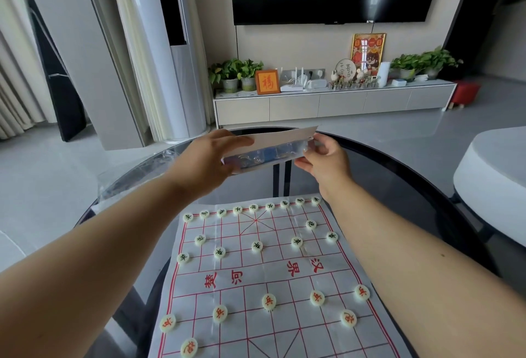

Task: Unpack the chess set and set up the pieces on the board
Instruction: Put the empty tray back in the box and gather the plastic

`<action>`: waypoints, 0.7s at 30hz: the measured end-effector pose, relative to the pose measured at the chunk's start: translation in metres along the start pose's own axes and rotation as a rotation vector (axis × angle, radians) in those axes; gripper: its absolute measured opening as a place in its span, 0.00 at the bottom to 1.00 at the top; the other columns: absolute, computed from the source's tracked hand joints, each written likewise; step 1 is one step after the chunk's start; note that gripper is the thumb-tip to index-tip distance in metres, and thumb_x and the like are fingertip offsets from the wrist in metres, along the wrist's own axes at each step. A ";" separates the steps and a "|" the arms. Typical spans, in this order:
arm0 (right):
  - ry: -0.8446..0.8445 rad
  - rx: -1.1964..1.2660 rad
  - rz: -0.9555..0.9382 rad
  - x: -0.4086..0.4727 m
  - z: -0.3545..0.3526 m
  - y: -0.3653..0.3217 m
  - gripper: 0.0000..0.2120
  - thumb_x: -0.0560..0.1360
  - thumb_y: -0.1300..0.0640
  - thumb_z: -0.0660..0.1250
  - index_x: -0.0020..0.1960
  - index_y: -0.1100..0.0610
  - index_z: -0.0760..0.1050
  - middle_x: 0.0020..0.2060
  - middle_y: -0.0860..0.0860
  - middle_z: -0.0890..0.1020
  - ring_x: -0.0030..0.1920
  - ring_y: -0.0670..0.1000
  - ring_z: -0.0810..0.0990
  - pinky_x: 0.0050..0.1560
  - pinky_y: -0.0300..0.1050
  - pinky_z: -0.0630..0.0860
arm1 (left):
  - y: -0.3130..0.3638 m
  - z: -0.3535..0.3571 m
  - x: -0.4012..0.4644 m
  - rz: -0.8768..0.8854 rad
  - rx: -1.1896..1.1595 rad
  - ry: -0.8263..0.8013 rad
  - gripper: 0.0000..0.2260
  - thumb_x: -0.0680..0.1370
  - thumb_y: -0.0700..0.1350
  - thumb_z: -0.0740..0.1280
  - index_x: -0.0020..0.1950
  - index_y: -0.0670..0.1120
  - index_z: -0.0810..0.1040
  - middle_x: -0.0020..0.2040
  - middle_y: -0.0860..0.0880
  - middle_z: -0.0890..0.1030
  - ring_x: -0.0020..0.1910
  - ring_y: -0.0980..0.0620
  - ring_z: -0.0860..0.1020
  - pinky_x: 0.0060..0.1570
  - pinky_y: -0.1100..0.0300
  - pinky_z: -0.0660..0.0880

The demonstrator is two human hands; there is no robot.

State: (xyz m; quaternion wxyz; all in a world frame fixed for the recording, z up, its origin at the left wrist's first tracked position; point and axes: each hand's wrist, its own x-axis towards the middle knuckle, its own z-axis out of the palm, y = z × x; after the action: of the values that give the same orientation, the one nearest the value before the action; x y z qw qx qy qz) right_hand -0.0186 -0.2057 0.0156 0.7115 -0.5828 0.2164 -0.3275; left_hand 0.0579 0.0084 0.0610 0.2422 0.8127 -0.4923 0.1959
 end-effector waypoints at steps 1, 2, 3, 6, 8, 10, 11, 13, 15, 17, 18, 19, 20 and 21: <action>-0.009 -0.016 -0.012 0.000 0.001 -0.002 0.22 0.75 0.69 0.65 0.67 0.58 0.69 0.55 0.56 0.77 0.49 0.53 0.81 0.46 0.45 0.80 | -0.002 0.002 -0.001 0.014 0.017 0.029 0.21 0.74 0.37 0.70 0.66 0.48 0.76 0.56 0.47 0.78 0.41 0.53 0.73 0.44 0.64 0.68; -0.020 -0.041 -0.024 0.000 0.002 -0.002 0.23 0.74 0.70 0.66 0.67 0.58 0.69 0.54 0.55 0.77 0.48 0.52 0.81 0.46 0.45 0.81 | -0.004 0.003 -0.002 0.037 0.035 0.048 0.20 0.74 0.36 0.70 0.65 0.47 0.77 0.56 0.46 0.78 0.41 0.51 0.74 0.44 0.64 0.68; -0.030 -0.070 -0.035 0.001 0.003 -0.003 0.24 0.74 0.70 0.66 0.67 0.58 0.69 0.53 0.54 0.77 0.47 0.50 0.81 0.46 0.45 0.81 | -0.006 0.004 -0.003 0.070 0.056 0.056 0.20 0.73 0.35 0.70 0.64 0.46 0.77 0.55 0.45 0.78 0.41 0.50 0.75 0.44 0.64 0.68; -0.001 -0.125 -0.022 0.003 0.005 -0.005 0.21 0.72 0.71 0.68 0.63 0.58 0.71 0.54 0.56 0.79 0.43 0.48 0.82 0.46 0.46 0.82 | -0.012 0.003 -0.007 0.172 0.156 0.011 0.24 0.70 0.40 0.75 0.65 0.44 0.76 0.55 0.43 0.78 0.41 0.50 0.75 0.44 0.63 0.71; 0.030 -0.129 -0.006 0.004 0.005 -0.008 0.18 0.71 0.71 0.69 0.59 0.59 0.73 0.53 0.56 0.80 0.40 0.48 0.82 0.45 0.47 0.83 | -0.017 0.004 -0.010 0.218 0.282 -0.015 0.29 0.67 0.44 0.77 0.67 0.45 0.74 0.56 0.42 0.77 0.49 0.45 0.77 0.45 0.58 0.75; 0.011 -0.131 -0.019 0.003 0.003 -0.010 0.17 0.70 0.71 0.70 0.56 0.59 0.73 0.55 0.56 0.79 0.40 0.48 0.82 0.44 0.47 0.83 | -0.021 0.005 -0.011 0.246 0.367 0.018 0.29 0.67 0.41 0.77 0.67 0.45 0.74 0.55 0.40 0.77 0.49 0.41 0.78 0.42 0.53 0.78; -0.013 -0.128 -0.038 0.002 0.002 -0.011 0.17 0.70 0.72 0.71 0.55 0.59 0.73 0.56 0.55 0.77 0.41 0.49 0.82 0.44 0.47 0.83 | -0.022 0.006 -0.011 0.250 0.369 0.044 0.29 0.67 0.38 0.77 0.67 0.45 0.73 0.54 0.39 0.77 0.47 0.40 0.78 0.39 0.52 0.79; -0.101 -0.066 -0.088 -0.002 -0.001 -0.014 0.18 0.68 0.72 0.71 0.53 0.57 0.73 0.57 0.55 0.75 0.45 0.52 0.82 0.46 0.48 0.82 | -0.023 0.005 -0.009 0.225 0.317 0.079 0.29 0.70 0.34 0.73 0.68 0.49 0.69 0.55 0.38 0.75 0.46 0.40 0.78 0.38 0.53 0.78; -0.239 0.050 -0.105 -0.004 -0.004 -0.017 0.17 0.67 0.67 0.74 0.51 0.55 0.73 0.56 0.56 0.75 0.47 0.55 0.81 0.48 0.49 0.81 | -0.021 0.004 -0.007 0.162 0.200 0.118 0.30 0.72 0.34 0.71 0.70 0.51 0.65 0.57 0.40 0.74 0.47 0.43 0.77 0.41 0.55 0.76; -0.325 0.096 -0.100 -0.004 -0.006 -0.022 0.15 0.65 0.57 0.74 0.49 0.55 0.73 0.52 0.58 0.76 0.44 0.55 0.81 0.48 0.50 0.81 | -0.018 0.002 -0.005 0.042 0.063 0.146 0.28 0.74 0.36 0.70 0.71 0.48 0.66 0.57 0.41 0.75 0.49 0.45 0.77 0.47 0.55 0.75; -0.322 0.064 -0.114 -0.003 -0.006 -0.023 0.13 0.66 0.55 0.73 0.48 0.55 0.73 0.51 0.58 0.76 0.42 0.54 0.80 0.48 0.50 0.81 | -0.018 0.001 -0.003 -0.030 0.027 0.146 0.25 0.74 0.37 0.69 0.70 0.45 0.68 0.57 0.42 0.76 0.50 0.44 0.78 0.49 0.54 0.75; -0.297 0.007 -0.147 -0.002 -0.006 -0.023 0.11 0.69 0.56 0.72 0.48 0.56 0.74 0.51 0.58 0.76 0.40 0.54 0.81 0.47 0.50 0.81 | -0.018 0.001 0.000 -0.094 0.023 0.138 0.21 0.74 0.38 0.69 0.66 0.43 0.71 0.56 0.42 0.77 0.49 0.43 0.78 0.50 0.54 0.75; -0.263 -0.054 -0.190 -0.001 -0.005 -0.023 0.09 0.71 0.58 0.71 0.48 0.56 0.74 0.51 0.58 0.76 0.39 0.52 0.81 0.46 0.49 0.82 | -0.018 0.001 0.002 -0.151 0.027 0.128 0.18 0.74 0.39 0.70 0.63 0.42 0.73 0.55 0.42 0.78 0.48 0.42 0.78 0.50 0.53 0.75; -0.235 -0.102 -0.233 0.000 -0.004 -0.022 0.07 0.73 0.61 0.71 0.49 0.57 0.74 0.52 0.57 0.76 0.38 0.52 0.81 0.44 0.47 0.82 | -0.018 0.001 0.003 -0.203 0.020 0.120 0.16 0.74 0.40 0.69 0.61 0.42 0.73 0.54 0.42 0.78 0.47 0.41 0.78 0.48 0.53 0.75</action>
State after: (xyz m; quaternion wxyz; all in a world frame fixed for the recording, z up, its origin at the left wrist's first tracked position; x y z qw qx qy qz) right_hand -0.0259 -0.2108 0.0359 0.6585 -0.6738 0.0788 -0.3259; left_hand 0.0751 0.0124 0.0582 0.2819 0.8477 -0.3900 0.2234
